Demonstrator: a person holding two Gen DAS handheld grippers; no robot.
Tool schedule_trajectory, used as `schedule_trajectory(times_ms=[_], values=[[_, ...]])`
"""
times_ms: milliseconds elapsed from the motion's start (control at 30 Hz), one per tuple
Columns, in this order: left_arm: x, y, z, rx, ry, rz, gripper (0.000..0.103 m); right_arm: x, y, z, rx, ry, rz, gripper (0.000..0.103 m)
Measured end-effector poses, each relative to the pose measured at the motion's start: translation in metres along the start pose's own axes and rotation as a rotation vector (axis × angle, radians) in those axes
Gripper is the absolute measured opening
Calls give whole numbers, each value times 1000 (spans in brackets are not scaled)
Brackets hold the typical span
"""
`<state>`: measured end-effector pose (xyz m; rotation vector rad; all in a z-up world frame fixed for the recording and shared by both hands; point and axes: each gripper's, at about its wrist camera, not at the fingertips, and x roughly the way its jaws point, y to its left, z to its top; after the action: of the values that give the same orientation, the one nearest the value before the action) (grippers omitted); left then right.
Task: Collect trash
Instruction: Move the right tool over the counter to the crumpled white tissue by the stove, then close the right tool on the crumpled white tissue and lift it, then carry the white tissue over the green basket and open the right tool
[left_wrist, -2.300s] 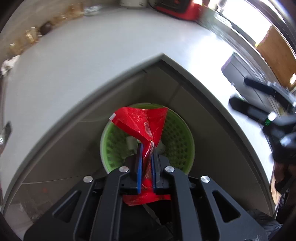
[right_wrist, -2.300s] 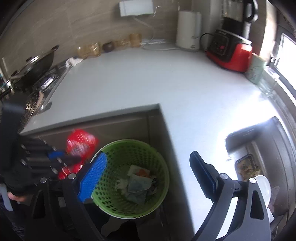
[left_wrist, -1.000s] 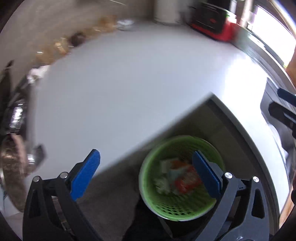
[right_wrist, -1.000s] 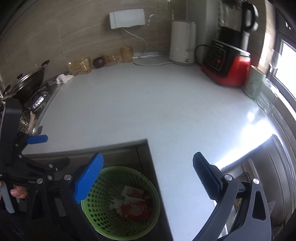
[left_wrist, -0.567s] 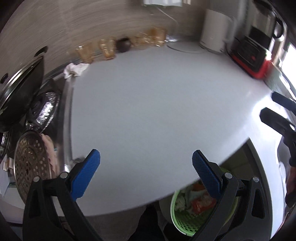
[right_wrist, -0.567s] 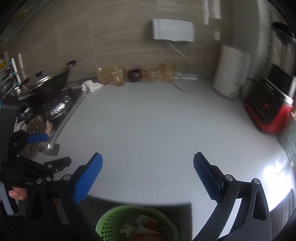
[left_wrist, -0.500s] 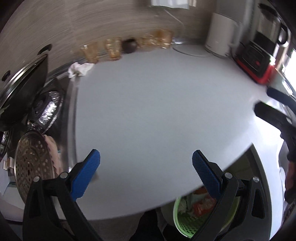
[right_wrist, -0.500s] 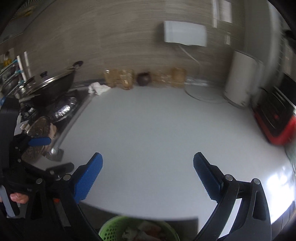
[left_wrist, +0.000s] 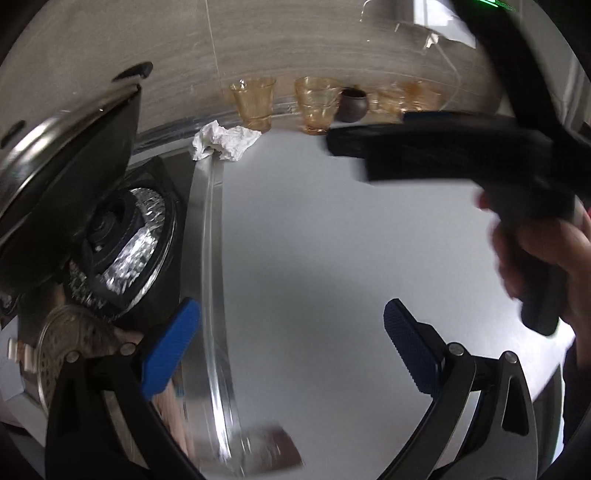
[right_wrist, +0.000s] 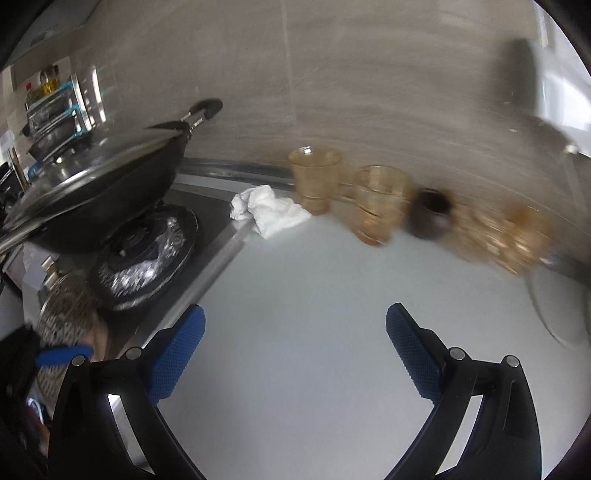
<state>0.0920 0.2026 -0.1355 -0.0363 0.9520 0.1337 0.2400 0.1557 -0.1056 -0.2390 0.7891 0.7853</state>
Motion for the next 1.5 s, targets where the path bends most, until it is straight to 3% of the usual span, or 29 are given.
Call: schedule_trajectory(times_ms=[167,267,533,667,767,900,1133,1267,1500], values=[[40,11,20,3,15,-26,95,73,8,34,-69,57,27,97],[55,20,29,-5,18,-29,95,114,15,53,-92,86,70,90],[68,35,39,-41,16,-40,95,173,38,81,-184,119,71,79],[69,36,38,-45,21,-40,95,192,36,88,-177,157,76,54],[71,37,37,-42,18,-29,95,192,36,91,-189,153,60,20],[70,40,38,-43,14,-28,95,179,37,90,-201,138,49,14],[54,30,36,-8,-33,-45,95,119,27,64,-210,106,-6,13],[36,16,33,12,-43,-94,95,67,9,37,-159,97,-51,13],[-11,-39,11,120,-77,-167,95,-22,-19,-24,-62,92,-141,13]])
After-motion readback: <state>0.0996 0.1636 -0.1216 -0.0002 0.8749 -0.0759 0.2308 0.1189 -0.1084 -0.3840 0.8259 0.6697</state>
